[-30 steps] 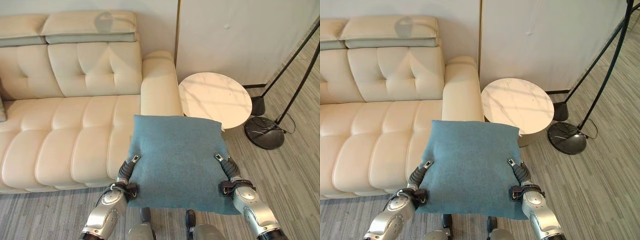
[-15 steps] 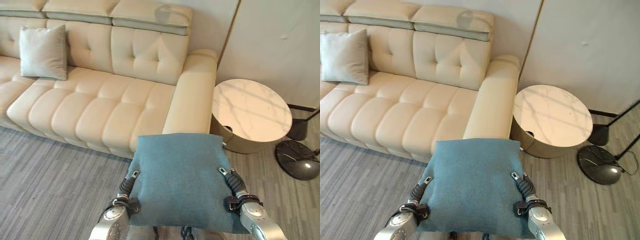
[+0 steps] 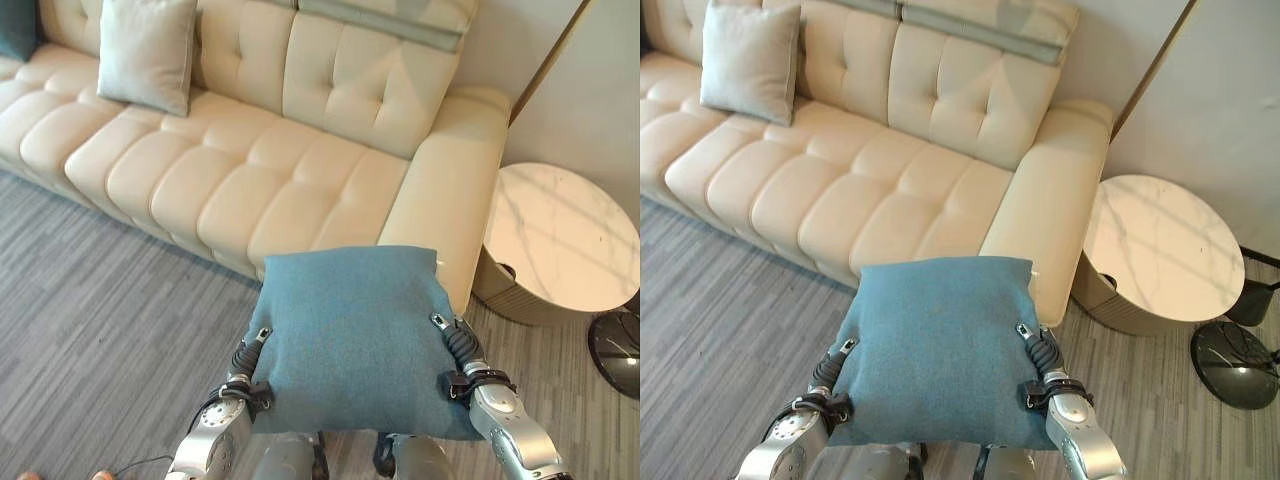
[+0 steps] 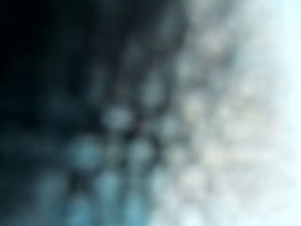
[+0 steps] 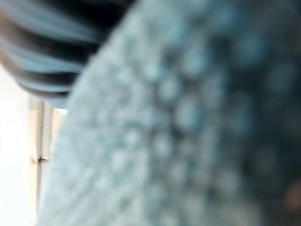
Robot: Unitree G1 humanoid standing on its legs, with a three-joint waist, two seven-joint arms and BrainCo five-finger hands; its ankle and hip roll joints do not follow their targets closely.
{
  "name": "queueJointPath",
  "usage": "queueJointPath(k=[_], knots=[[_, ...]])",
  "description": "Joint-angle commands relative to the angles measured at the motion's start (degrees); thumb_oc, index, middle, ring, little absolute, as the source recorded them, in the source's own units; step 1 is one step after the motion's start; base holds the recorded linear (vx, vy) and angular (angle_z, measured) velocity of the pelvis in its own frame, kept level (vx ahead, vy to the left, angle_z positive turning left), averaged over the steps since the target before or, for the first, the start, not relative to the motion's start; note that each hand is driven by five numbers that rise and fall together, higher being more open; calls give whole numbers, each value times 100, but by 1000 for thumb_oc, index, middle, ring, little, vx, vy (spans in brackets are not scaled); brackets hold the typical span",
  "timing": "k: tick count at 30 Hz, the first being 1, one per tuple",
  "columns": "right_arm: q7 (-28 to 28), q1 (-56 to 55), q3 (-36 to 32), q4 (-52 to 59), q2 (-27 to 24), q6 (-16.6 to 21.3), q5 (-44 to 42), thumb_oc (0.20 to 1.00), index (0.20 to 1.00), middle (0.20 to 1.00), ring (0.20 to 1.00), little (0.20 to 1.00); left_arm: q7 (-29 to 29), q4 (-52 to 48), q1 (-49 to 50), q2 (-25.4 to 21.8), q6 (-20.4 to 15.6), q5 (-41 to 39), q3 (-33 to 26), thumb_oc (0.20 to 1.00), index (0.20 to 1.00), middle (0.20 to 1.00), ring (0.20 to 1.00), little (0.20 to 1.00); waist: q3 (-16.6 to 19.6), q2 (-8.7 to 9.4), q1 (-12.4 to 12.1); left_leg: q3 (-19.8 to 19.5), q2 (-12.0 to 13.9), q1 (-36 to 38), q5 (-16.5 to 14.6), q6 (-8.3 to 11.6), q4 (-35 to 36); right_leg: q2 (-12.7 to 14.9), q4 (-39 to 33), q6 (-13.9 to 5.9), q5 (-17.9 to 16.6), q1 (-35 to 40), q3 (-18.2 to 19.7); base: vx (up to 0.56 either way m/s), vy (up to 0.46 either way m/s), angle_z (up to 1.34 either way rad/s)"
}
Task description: Pick up all the scattered cushions and arrange them neatly on the sofa.
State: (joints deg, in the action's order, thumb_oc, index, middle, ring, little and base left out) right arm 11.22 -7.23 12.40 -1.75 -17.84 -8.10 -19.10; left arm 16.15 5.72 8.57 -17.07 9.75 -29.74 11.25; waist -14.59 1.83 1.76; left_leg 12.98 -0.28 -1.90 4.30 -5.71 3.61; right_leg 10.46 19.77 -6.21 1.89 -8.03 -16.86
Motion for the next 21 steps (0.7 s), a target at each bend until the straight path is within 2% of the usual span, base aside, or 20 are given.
queueJointPath(k=[1, 5, 6, 9, 10, 11, 12, 13, 15, 17, 18, 19, 20, 21], knots=[[-74, 498, 57, 403, 331, 496, -71, 200, 200, 200, 200, 200, -23, -635, -281, -157, -540, 247, 33, 200, 200, 200, 200, 200, 83, 115, 58, -92, -13, 61, -571, 345, 139, -609, -882, -3, 55, -102, 933, 43, 155, 24], [-43, 414, -17, 423, 316, 521, -160, 200, 200, 200, 200, 200, -73, -607, -362, -142, -547, 330, 77, 200, 200, 200, 200, 200, 21, 155, 211, -331, -145, 178, -576, 314, 139, -1061, -1473, -43, -211, -405, 1691, 97, 56, 32], [-43, 396, -34, 414, 318, 527, -179, 200, 200, 200, 200, 200, -94, -598, -397, -132, -540, 386, 94, 200, 200, 200, 200, 200, 14, 174, 239, -384, -173, 219, -597, 309, 139, -1136, -1561, -54, -259, -448, 1767, 135, 9, 66], [-65, 284, -94, 393, 306, 561, -218, 200, 200, 200, 200, 200, -157, -555, -425, -92, -524, 515, 102, 200, 200, 200, 200, 200, 53, 241, 273, -511, -279, 371, -718, 301, 139, -1211, -1866, -61, -374, -325, 1680, 225, -21, 72], [-79, 263, -135, 302, 269, 566, -228, 200, 200, 200, 200, 200, -159, -538, -442, -43, -519, 523, 94, 200, 200, 200, 200, 200, 123, 253, 283, -584, -351, 477, -808, 287, 139, -1340, -2019, -55, -458, -321, 1817, 163, -21, 40], [-79, 263, -135, 300, 267, 567, -229, 200, 200, 200, 200, 200, -159, -539, -442, -41, -519, 523, 94, 200, 200, 200, 200, 200, 122, 249, 283, -585, -348, 479, -811, 288, 139, -1343, -2021, -54, -458, -318, 1816, 333, -91, 34], [-71, 240, -171, 318, 251, 556, -220, 200, 200, 200, 200, 200, -129, -536, -424, -7, -511, 494, 42, 200, 200, 200, 200, 200, 169, 276, 267, -625, -375, 606, -887, 317, 139, -1375, -2156, -76, -592, -338, 1593, 173, -71, 24], [-71, 239, -171, 320, 250, 556, -220, 200, 200, 200, 200, 200, -129, -537, -423, -6, -511, 494, 42, 200, 200, 200, 200, 200, 167, 273, 276, -634, -372, 609, -888, 317, 139, -1374, -2164, -75, -593, -329, 1583, 245, -104, 13], [-144, 114, -202, 326, 260, 548, -249, 200, 200, 200, 200, 200, -182, -554, -357, 25, -485, 545, -14, 200, 200, 200, 200, 200, 292, 279, 244, -552, -392, 801, -1047, 330, 139, -1303, -2321, -84, -595, -132, 1083, 272, -123, -5], [-156, 73, -216, 289, 259, 538, -277, 200, 200, 200, 200, 200, -206, -546, -319, 51, -484, 559, -16, 200, 200, 200, 200, 200, 360, 246, 271, -510, -374, 913, -1120, 351, 122, -1337, -2336, -44, -569, -49, 1102, 271, -92, -17], [-163, 50, -205, 243, 244, 538, -271, 200, 200, 200, 200, 200, -193, -520, -302, 107, -487, 534, -24, 200, 200, 200, 200, 200, 432, 201, 295, -492, -340, 966, -1273, 388, -113, -1345, -2286, 6, -484, 40, 1105, 377, -111, -19], [-183, 29, -245, 238, 201, 527, -272, 200, 200, 200, 200, 200, -205, -507, -273, 147, -494, 480, -15, 200, 200, 200, 200, 200, 473, 146, 341, -479, -274, 937, -1300, 472, -630, -1347, -2242, 102, -375, 181, 1100, 398, -124, -20], [-202, -26, -274, 244, 192, 559, -337, 200, 200, 200, 200, 200, -210, -483, -245, 212, -507, 447, -13, 200, 200, 200, 200, 200, 455, 80, 394, -401, -175, 826, -1157, 642, -1471, -1366, -2180, 210, -236, 348, 1083, 375, -157, -3], [-224, -69, -293, 257, 75, 545, -393, 200, 200, 200, 200, 200, -196, -475, -219, 270, -553, 315, 14, 200, 200, 200, 200, 200, 344, 72, 395, -391, -117, 316, -787, 850, -2623, -1315, -2182, 346, -121, 630, 1091, 229, -113, 14]])
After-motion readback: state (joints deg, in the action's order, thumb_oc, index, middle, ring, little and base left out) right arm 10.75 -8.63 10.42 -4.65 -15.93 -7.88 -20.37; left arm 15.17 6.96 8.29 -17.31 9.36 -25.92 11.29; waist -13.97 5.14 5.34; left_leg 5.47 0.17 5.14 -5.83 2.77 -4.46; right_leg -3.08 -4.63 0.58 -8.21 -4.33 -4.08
